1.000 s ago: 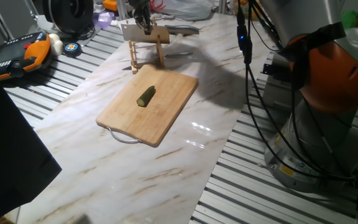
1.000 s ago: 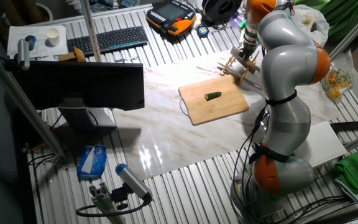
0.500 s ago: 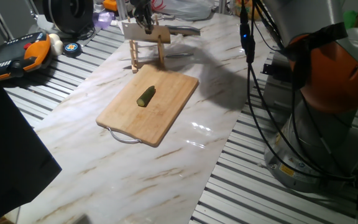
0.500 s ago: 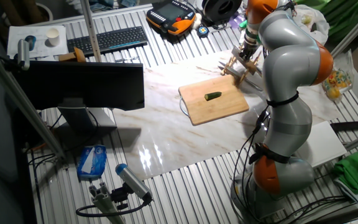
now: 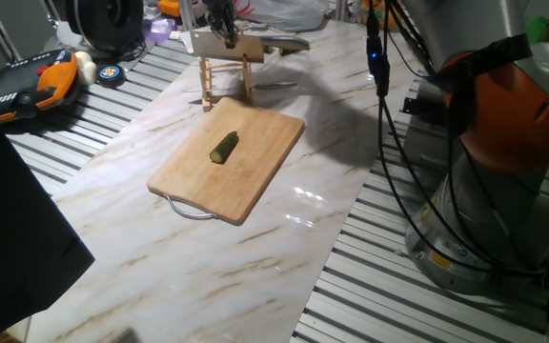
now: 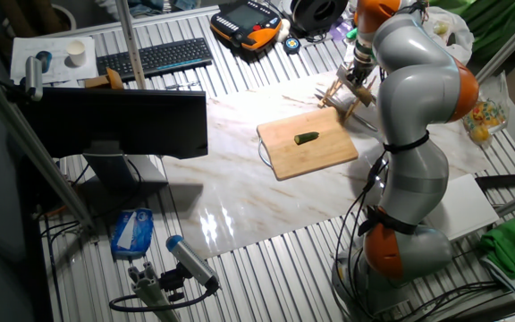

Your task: Cut the cucumber into segments

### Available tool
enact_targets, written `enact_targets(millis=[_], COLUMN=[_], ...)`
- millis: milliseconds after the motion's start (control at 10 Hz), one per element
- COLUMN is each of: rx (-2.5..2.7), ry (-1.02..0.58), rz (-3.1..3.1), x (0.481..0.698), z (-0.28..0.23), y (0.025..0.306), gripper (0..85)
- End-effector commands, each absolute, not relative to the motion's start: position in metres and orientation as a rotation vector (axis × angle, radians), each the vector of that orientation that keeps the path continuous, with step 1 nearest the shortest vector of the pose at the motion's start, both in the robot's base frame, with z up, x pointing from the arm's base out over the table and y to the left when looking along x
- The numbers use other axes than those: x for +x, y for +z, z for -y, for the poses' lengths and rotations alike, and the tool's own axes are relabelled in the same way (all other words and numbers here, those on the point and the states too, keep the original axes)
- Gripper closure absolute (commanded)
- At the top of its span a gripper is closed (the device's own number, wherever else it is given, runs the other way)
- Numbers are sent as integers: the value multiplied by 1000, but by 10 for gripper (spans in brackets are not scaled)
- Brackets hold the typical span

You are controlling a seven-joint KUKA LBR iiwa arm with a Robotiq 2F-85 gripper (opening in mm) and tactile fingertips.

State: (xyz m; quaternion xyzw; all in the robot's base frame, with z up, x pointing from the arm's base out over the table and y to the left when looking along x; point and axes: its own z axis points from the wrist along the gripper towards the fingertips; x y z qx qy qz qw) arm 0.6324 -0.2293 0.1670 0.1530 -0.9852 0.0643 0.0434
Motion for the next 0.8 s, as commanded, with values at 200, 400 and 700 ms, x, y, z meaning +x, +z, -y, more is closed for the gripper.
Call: enact_targets(millis=[200, 400, 700], rx=[508, 529, 552], ry=[222, 234, 245], rz=[2990, 2973, 2957], x=[630, 626, 622], z=[231, 232, 238], y=[168, 170, 170], gripper=[843, 843, 843])
